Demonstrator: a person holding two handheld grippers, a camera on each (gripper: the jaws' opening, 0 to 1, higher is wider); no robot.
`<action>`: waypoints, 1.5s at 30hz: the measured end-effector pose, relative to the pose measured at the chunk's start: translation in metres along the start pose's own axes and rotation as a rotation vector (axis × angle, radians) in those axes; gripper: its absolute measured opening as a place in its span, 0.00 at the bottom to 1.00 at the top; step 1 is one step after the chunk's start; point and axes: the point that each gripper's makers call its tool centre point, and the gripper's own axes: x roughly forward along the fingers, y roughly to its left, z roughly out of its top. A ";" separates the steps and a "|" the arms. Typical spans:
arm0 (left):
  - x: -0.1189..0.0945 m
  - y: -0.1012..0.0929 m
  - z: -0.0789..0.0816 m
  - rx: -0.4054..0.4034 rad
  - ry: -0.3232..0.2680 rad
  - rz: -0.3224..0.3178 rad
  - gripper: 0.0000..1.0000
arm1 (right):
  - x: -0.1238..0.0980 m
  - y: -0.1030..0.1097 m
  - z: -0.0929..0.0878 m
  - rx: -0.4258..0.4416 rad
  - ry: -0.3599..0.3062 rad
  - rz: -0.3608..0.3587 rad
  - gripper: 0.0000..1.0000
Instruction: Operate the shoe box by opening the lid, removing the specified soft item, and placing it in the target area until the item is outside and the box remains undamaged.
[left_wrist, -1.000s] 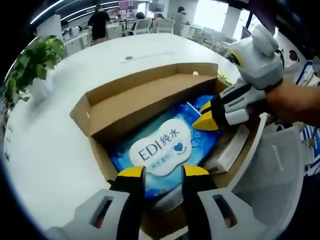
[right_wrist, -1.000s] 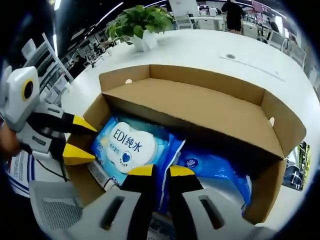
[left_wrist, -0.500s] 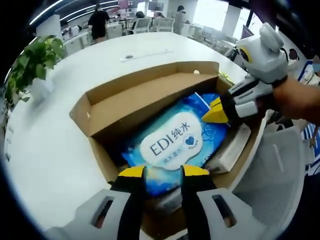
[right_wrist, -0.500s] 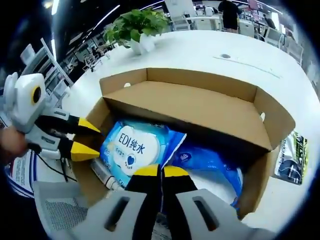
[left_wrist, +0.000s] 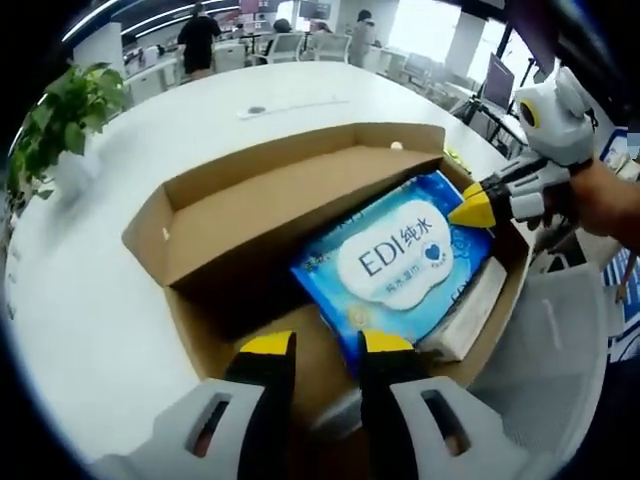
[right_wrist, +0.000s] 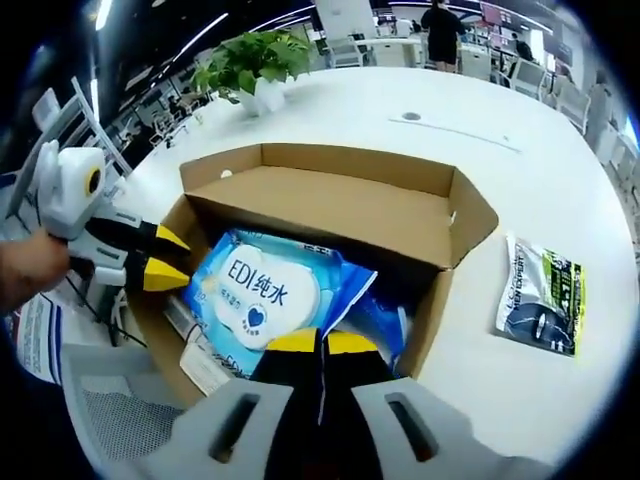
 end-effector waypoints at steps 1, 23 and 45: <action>0.002 -0.002 0.001 -0.007 0.005 -0.008 0.21 | 0.000 0.000 -0.001 -0.003 0.002 -0.003 0.00; 0.037 -0.011 -0.002 -0.145 0.058 -0.072 0.05 | 0.008 -0.005 -0.007 0.006 0.004 0.017 0.00; -0.020 -0.019 0.024 -0.074 -0.017 -0.082 0.00 | -0.025 0.014 0.011 0.056 -0.040 0.032 0.00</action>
